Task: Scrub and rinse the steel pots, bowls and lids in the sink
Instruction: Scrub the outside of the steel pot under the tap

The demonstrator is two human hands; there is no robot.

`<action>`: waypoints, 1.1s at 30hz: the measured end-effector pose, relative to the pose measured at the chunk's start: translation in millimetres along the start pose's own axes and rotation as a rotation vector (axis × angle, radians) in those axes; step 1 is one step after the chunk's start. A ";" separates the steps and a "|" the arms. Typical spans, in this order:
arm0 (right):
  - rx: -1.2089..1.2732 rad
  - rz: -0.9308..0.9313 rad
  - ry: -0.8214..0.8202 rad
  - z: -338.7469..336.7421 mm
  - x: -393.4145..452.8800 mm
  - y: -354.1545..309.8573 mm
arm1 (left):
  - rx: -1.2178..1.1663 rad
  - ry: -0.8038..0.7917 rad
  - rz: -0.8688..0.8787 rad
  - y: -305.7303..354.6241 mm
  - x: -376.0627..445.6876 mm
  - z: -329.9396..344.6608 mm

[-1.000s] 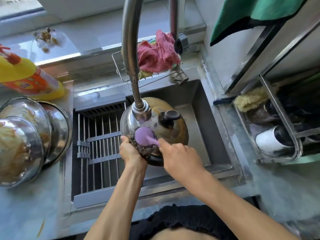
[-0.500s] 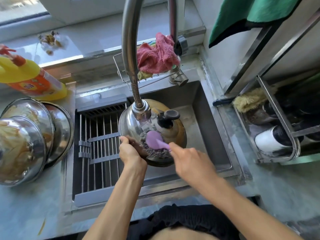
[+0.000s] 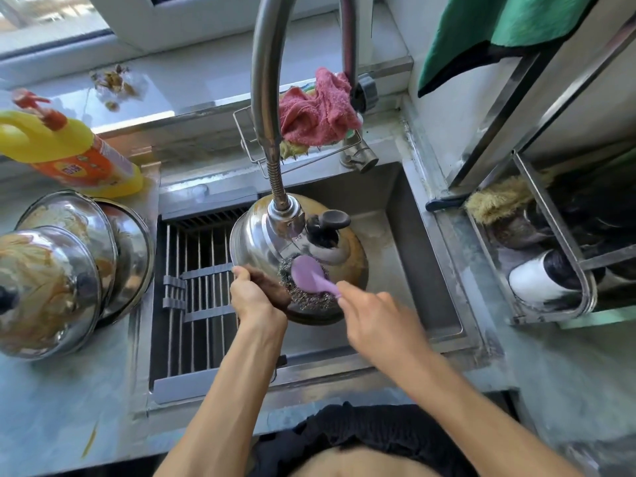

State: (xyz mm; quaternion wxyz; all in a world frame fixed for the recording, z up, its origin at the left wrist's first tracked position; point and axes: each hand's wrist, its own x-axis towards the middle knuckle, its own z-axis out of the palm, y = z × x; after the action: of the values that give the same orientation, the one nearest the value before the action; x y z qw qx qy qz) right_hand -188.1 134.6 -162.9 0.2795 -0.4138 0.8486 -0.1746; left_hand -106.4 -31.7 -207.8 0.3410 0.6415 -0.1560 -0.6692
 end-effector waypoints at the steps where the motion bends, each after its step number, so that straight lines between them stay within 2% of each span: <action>1: -0.008 0.054 0.026 -3.4 4.3 10.8 | -0.013 -0.010 -0.019 -0.6 1.0 -2.5; 3: -0.001 0.219 0.068 -11.3 11.6 27.7 | -0.036 -0.016 -0.044 0.6 -0.3 -7.2; 4: -0.009 0.225 0.073 -12.2 10.6 25.7 | -0.044 -0.009 -0.035 0.8 0.7 -9.1; 7: -0.032 -0.062 0.029 -6.8 -7.2 -7.0 | -0.049 -0.022 -0.039 6.0 8.7 -8.2; 8: -0.056 -0.091 0.029 -11.0 -7.3 -7.3 | -0.046 -0.042 -0.058 8.6 11.4 -8.2; 11: -0.096 0.117 0.060 -22.7 9.9 18.8 | 0.051 -0.064 -0.086 18.4 16.1 -11.3; 13: -0.119 -0.001 0.061 -10.8 0.5 13.2 | 0.072 -0.055 -0.093 22.6 18.5 -14.3; 15: -0.125 -0.133 -0.008 -1.1 -14.9 -1.5 | 0.069 -0.061 -0.128 25.7 17.6 -16.2; 16: -0.128 -0.110 0.003 -5.2 -12.4 5.8 | 0.047 -0.068 -0.147 26.5 16.7 -17.0; 19: -0.114 0.133 0.079 -20.0 4.1 28.8 | 0.039 -0.080 -0.160 27.4 13.9 -18.1; 21: -0.123 0.003 0.078 -12.0 -3.1 12.3 | 0.019 -0.084 -0.173 29.2 11.0 -18.7; 23: -0.137 -0.091 0.000 -9.7 -13.6 -3.0 | -0.006 -0.073 -0.181 27.9 9.2 -18.5; 26: -0.126 0.159 0.067 -25.1 2.2 25.0 | 0.011 -0.074 -0.196 31.5 1.8 -18.0; 27: -0.142 0.185 0.075 -25.2 2.9 25.3 | 0.017 -0.055 -0.204 31.6 0.5 -17.6; 30: -0.161 -0.014 -0.039 -10.9 -13.9 -0.5 | -0.001 -0.059 -0.211 29.6 2.9 -19.3; 31: -0.155 -0.014 -0.035 -12.5 -13.4 1.3 | -0.034 -0.056 -0.207 28.9 4.7 -20.1; 33: -0.131 0.153 0.036 -22.5 -3.3 21.0 | -0.039 -0.047 -0.184 27.6 5.9 -23.6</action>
State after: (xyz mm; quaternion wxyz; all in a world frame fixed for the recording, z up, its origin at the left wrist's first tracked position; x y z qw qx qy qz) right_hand -213.1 151.2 -155.2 0.2488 -0.3620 0.8923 -0.1042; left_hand -76.1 -50.0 -197.4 0.2867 0.6304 -0.0911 -0.7156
